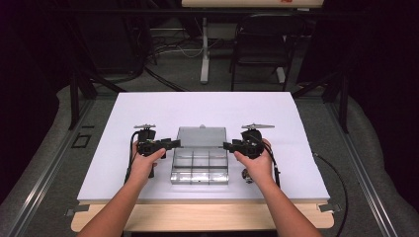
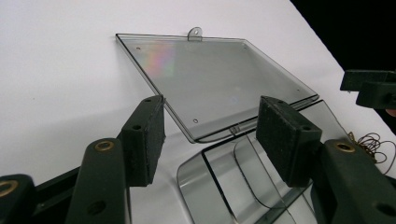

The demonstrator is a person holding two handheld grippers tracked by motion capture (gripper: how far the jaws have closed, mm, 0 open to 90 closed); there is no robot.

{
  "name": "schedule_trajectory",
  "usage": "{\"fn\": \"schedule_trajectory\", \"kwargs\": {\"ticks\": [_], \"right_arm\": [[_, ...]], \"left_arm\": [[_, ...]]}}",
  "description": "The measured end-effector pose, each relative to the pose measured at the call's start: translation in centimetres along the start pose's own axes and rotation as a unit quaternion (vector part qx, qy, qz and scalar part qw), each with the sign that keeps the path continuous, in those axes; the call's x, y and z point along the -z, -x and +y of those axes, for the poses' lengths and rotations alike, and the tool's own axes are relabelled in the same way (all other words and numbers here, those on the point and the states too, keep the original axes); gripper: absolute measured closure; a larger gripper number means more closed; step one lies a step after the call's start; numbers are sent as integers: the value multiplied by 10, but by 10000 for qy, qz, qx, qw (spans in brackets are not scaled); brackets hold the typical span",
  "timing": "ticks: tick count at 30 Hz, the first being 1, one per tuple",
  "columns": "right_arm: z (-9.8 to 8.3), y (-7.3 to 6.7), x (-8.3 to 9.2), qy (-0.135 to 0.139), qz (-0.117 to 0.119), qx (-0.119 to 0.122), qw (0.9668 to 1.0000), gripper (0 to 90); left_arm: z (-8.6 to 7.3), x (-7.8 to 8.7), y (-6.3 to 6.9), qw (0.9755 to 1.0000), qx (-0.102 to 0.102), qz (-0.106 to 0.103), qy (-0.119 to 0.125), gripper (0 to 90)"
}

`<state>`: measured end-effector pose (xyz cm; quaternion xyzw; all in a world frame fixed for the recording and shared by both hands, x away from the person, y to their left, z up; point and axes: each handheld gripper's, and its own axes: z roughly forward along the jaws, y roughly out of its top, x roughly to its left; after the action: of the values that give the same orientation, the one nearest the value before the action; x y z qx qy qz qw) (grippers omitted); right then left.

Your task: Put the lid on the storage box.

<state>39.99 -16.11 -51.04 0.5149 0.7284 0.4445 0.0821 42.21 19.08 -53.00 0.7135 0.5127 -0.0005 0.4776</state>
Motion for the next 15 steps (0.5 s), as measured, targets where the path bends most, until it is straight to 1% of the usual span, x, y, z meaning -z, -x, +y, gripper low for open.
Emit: {"fn": "schedule_trajectory", "kwargs": {"ticks": [2,4,5,6,7,8,9,10,11,12,15], "right_arm": [[-2,-1,3,8,-28,47,10000,530],[-5,-1,8,-14,-14,99,9999,533],[-7,-2,9,18,-14,112,9999,541],[-9,-2,13,-10,-32,208,9998,555],[-9,-2,13,-10,-32,208,9998,555],[-10,-2,15,-8,-47,264,9996,560],[-11,-2,16,-19,-63,292,9996,564],[-12,-2,19,-72,-101,399,9991,570],[-14,-3,21,-42,-107,402,9991,575],[-15,-2,23,-67,-138,499,9986,577],[-18,-2,28,-64,-170,560,9983,591]], "left_arm": [[-2,2,2,10000,-15,14,58,425],[-3,5,3,10000,-60,18,36,429],[-4,6,4,9999,-92,27,41,429],[-5,7,4,9999,-134,27,31,430],[-6,8,5,9999,-125,40,32,430],[-7,9,6,9999,-143,47,63,430],[-8,10,7,9999,-115,20,82,430],[-9,11,7,9999,-137,20,93,431],[-9,12,7,9998,-144,26,114,431],[-10,13,8,9998,-168,30,112,431],[-10,15,9,9996,-231,49,149,431]]}}
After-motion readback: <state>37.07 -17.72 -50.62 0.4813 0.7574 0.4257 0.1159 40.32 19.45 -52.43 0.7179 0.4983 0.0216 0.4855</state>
